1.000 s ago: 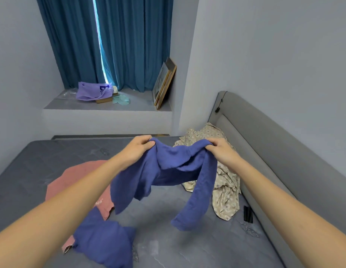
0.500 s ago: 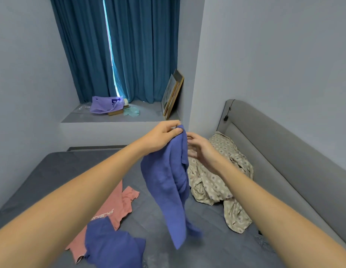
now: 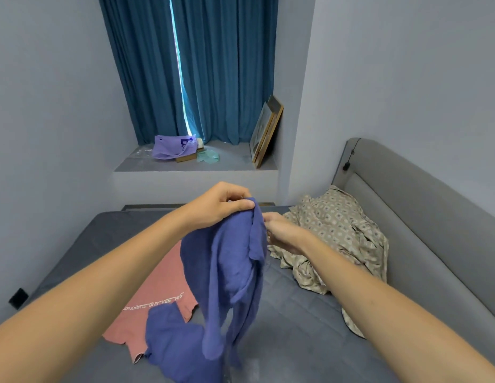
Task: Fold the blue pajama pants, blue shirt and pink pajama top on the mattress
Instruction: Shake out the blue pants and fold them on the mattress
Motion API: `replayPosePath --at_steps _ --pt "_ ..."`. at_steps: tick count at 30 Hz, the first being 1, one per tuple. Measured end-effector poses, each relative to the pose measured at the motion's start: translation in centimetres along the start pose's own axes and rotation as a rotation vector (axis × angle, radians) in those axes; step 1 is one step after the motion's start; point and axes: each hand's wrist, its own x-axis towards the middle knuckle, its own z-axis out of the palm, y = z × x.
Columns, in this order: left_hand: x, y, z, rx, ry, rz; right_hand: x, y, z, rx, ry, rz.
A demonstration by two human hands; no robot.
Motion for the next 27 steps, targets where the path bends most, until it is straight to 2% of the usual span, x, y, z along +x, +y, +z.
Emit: replayPosePath --at_steps 5,10,12,15,17,19,23,27 --pt "-2.0 -2.6 -1.5 -0.008 0.04 -0.113 0.5 -1.0 -0.9 0.041 0.131 -0.126" --pt "-3.3 -5.7 -1.9 0.048 0.14 -0.37 0.6 -2.9 -1.9 -0.165 0.176 -0.222" --pt "-3.6 -6.6 -2.0 0.103 0.081 -0.486 0.4 -3.9 -1.9 -0.274 0.163 -0.26" --pt "-3.7 -6.7 -1.7 0.138 -0.148 -0.576 -0.1 -4.9 -1.6 -0.37 0.126 -0.311" --pt "-3.6 -6.5 -1.4 0.131 -0.148 -0.559 -0.3 -5.2 -1.5 -0.381 0.114 -0.339" --pt "-3.3 -6.8 -1.4 0.054 -0.038 -0.53 -0.3 -5.3 -2.0 -0.363 0.107 -0.342" --pt "-2.5 -6.9 -1.5 0.019 0.2 -0.4 -0.6 -4.4 -4.1 -0.33 0.055 -0.202" --pt "-1.1 -6.6 -1.0 0.017 0.31 -0.324 -1.2 -3.6 -4.7 -0.435 0.048 -0.097"
